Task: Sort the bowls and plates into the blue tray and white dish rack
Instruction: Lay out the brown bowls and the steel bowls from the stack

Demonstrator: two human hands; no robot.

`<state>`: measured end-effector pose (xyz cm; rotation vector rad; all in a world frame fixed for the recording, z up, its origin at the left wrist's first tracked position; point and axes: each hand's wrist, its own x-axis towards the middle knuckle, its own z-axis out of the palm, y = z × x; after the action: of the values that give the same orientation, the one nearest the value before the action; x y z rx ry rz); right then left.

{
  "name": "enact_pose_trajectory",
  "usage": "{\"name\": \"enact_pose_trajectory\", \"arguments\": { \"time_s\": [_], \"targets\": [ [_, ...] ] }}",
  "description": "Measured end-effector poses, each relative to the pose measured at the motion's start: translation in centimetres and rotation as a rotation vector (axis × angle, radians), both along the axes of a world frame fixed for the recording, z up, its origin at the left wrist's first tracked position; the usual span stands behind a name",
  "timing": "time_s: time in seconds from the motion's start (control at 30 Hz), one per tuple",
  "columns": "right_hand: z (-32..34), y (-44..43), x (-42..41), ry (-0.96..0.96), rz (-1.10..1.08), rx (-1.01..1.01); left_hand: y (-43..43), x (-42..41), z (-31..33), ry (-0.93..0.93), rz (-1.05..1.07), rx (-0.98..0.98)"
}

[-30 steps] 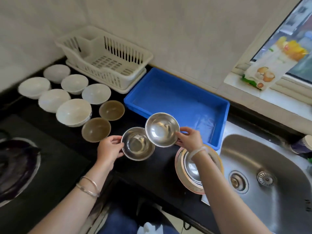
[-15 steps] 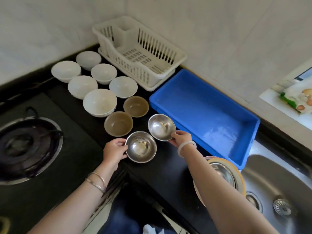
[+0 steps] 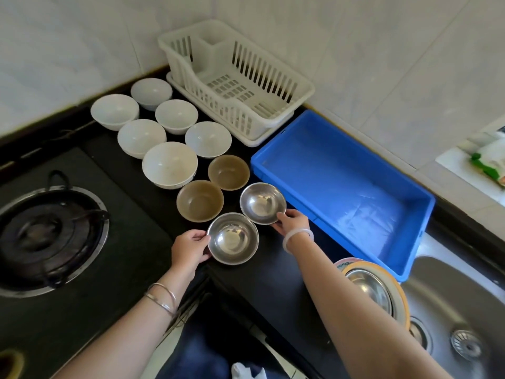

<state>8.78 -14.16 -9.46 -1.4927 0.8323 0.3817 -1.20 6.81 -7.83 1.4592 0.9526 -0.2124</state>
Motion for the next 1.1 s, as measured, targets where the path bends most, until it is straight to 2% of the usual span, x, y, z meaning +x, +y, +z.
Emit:
{"name": "enact_pose_trajectory", "arguments": {
  "time_s": [0.1, 0.43, 0.83, 0.93, 1.1],
  "targets": [
    [-0.3, 0.2, -0.1, -0.001, -0.018, 0.01, 0.0, 0.0, 0.1, 0.02, 0.024, -0.041],
    [0.1, 0.7, -0.2, 0.002, -0.077, 0.085, 0.1, 0.4, 0.1, 0.013, 0.035, 0.01],
    [1.3, 0.8, -0.6, 0.033, -0.014, 0.054, 0.2, 0.3, 0.2, -0.011, 0.029, 0.046],
    [1.8, 0.6, -1.1, 0.02, 0.029, -0.004, 0.3, 0.0, 0.6, -0.026, -0.022, 0.097],
    [3.7, -0.5, -2.8, -0.078, 0.24, -0.279, -0.1, -0.8, 2.2, -0.058, -0.233, 0.369]
  ]
}}
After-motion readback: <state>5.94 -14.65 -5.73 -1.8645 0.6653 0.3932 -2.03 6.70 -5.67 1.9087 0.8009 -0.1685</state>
